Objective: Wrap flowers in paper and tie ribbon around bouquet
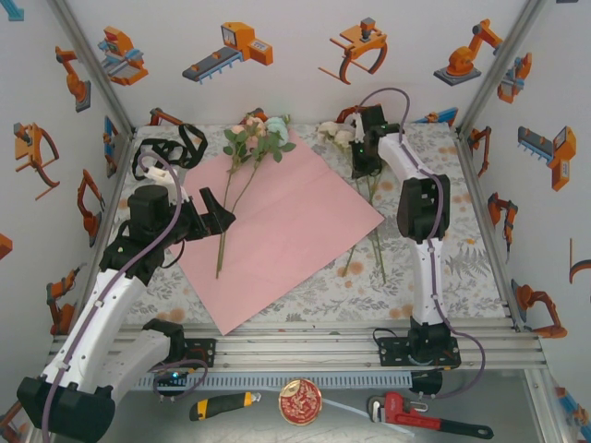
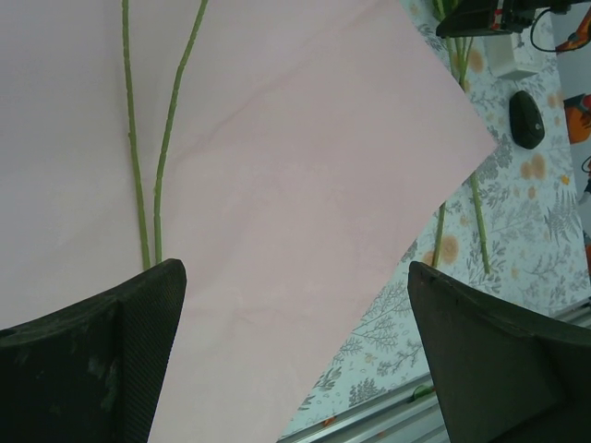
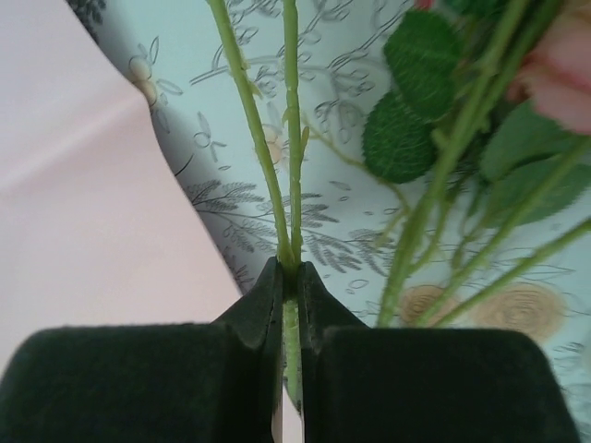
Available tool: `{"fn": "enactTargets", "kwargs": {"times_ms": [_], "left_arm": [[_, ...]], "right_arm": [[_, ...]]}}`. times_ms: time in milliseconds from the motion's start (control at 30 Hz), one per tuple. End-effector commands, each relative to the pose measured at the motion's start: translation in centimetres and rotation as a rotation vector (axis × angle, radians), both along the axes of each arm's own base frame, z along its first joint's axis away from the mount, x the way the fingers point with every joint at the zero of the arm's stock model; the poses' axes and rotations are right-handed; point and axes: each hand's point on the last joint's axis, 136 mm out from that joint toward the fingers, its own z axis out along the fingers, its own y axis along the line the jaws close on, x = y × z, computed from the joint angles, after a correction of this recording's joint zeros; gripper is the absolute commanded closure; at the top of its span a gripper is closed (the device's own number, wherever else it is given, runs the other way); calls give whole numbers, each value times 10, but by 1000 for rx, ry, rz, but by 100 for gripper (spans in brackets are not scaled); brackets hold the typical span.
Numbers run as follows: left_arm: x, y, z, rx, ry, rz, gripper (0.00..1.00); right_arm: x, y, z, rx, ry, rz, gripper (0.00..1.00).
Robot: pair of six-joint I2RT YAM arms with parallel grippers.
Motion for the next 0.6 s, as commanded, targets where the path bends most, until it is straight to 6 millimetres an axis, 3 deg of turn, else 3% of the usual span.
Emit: {"fn": "enactTargets", "kwargs": {"times_ms": [0,133,267,433,567], "left_arm": [[1,4,8,2,-26,22,3],[3,9,7,32,-18,41,3],[7,9,6,47,-16,48,3],[13,4,6,40,-11,29,3],[17,0,5,32,-8,17,3]], "right_arm": [[14,-21,75,-109,-170,-8,98],[18,-20,130,-95,-278,-52,100],[14,-2,173,107,-313,-183,100],[8,29,186,368,-255,-380,100],[4,82,185,478,-234,-403,100]]}}
